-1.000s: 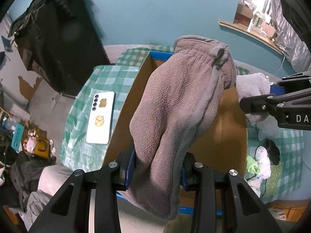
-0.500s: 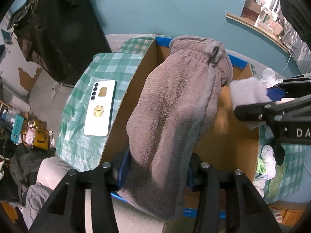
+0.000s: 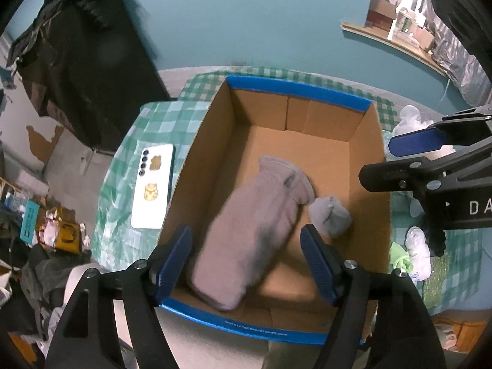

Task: Organize soft objects
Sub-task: 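Open both grippers to drop the mitten and sock into the box, then move the right gripper to the white mesh bath puff and grasp it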

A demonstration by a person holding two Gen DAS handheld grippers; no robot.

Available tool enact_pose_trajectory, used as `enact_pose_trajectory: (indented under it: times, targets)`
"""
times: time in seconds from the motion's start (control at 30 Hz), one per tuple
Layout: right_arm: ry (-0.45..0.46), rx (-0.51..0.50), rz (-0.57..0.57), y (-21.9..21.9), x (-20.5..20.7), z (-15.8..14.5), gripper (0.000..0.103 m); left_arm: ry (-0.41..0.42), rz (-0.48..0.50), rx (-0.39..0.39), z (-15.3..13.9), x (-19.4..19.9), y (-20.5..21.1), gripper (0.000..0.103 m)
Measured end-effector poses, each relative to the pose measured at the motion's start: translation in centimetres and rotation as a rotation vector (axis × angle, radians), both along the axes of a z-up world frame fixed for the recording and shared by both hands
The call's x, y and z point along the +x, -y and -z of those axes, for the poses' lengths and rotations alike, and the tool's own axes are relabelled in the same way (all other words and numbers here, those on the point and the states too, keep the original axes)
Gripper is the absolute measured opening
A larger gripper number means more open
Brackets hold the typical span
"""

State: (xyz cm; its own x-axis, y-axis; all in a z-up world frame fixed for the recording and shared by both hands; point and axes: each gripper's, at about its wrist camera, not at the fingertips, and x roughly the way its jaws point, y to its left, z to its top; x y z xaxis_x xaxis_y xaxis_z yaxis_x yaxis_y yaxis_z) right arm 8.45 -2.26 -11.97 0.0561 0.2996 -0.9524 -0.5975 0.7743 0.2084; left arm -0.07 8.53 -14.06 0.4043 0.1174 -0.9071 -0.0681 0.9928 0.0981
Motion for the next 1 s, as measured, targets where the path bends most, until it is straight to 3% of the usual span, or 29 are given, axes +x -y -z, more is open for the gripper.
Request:
enact_pose_trajectory:
  times: [0.37, 1.0]
  targets:
    - [0.034, 0.018, 0.027, 3.3, -0.5, -1.7, 0.069, 0.035, 0.044, -0.002, -1.5, 0.3, 2.1, 0.074]
    - [0.023, -0.018, 0.173, 13.6, 0.1, -1.8, 0.073, 0.029, 0.098, -0.005, -1.9, 0.2, 6.9, 0.075]
